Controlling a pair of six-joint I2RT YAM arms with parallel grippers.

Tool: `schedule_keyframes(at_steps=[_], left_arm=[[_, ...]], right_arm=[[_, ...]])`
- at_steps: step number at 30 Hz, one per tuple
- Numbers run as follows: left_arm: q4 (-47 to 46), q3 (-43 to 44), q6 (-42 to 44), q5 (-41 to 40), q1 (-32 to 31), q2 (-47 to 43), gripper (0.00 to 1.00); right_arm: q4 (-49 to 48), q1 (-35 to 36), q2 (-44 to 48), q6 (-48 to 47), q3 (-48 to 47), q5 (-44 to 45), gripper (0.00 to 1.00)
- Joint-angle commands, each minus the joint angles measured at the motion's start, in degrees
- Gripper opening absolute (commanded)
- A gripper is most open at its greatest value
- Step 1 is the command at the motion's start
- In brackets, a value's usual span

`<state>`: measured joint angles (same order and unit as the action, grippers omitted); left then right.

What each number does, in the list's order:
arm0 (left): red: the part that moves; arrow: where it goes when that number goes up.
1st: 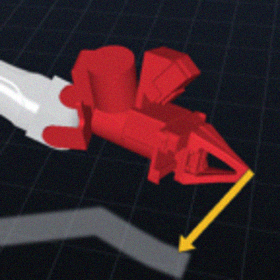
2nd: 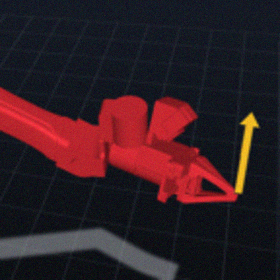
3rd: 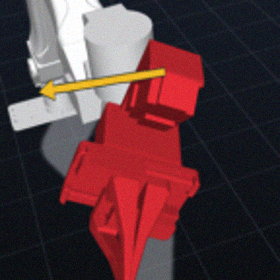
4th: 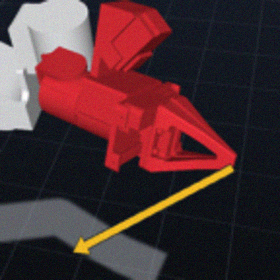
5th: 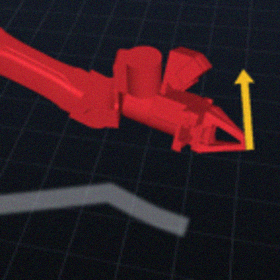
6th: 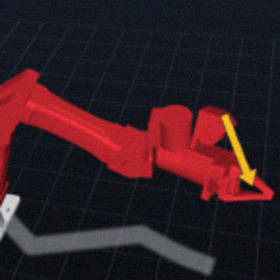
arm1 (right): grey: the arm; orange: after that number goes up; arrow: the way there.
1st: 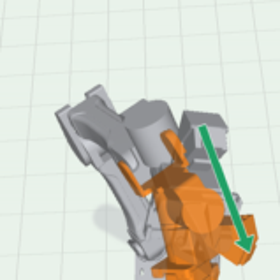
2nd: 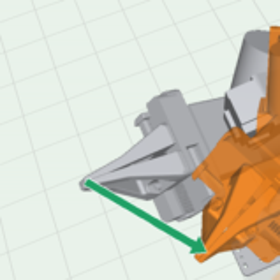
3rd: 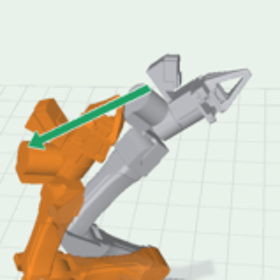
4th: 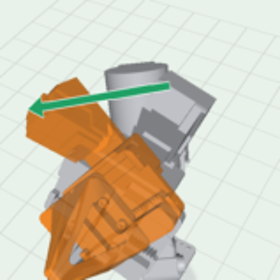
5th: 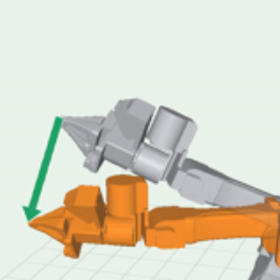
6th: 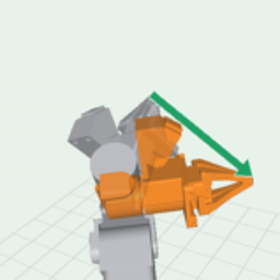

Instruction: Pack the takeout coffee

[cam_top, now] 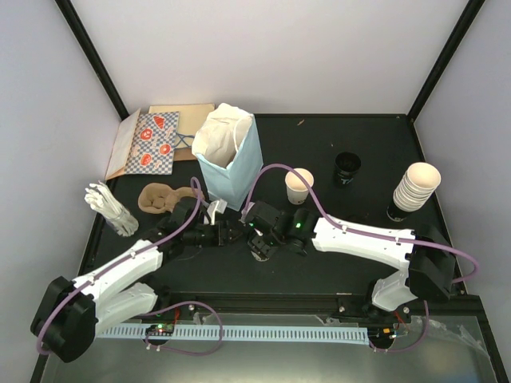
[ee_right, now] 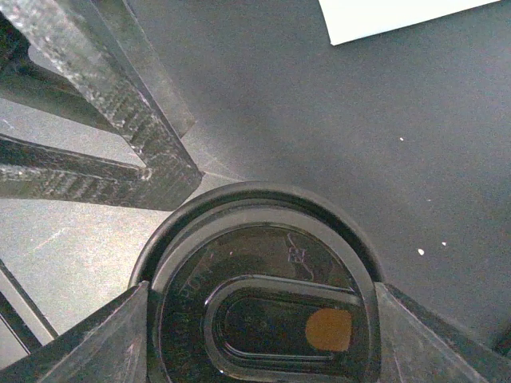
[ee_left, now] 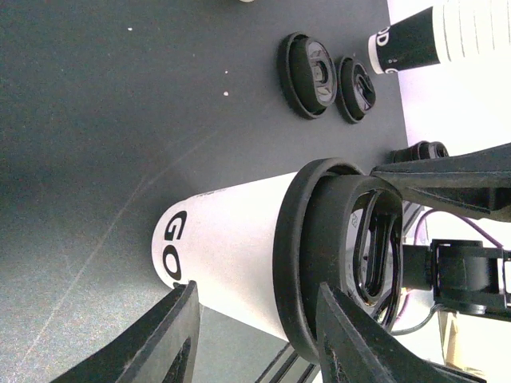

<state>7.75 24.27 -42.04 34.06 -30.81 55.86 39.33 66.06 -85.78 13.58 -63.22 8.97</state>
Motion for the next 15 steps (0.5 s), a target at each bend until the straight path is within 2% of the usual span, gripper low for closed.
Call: schedule_keyframes(at_steps=[1, 15], left_arm=[[-2.6, -0.3, 0.8, 2.3, 0.3, 1.2, 0.43], [-1.5, -1.4, 0.7, 3.1, 0.2, -0.9, 0.43]], right_arm=[[8.7, 1.2, -5.8, 0.0, 4.1, -3.9, 0.69], [10.2, 2.0, -7.5, 3.9, 3.6, 2.6, 0.68]])
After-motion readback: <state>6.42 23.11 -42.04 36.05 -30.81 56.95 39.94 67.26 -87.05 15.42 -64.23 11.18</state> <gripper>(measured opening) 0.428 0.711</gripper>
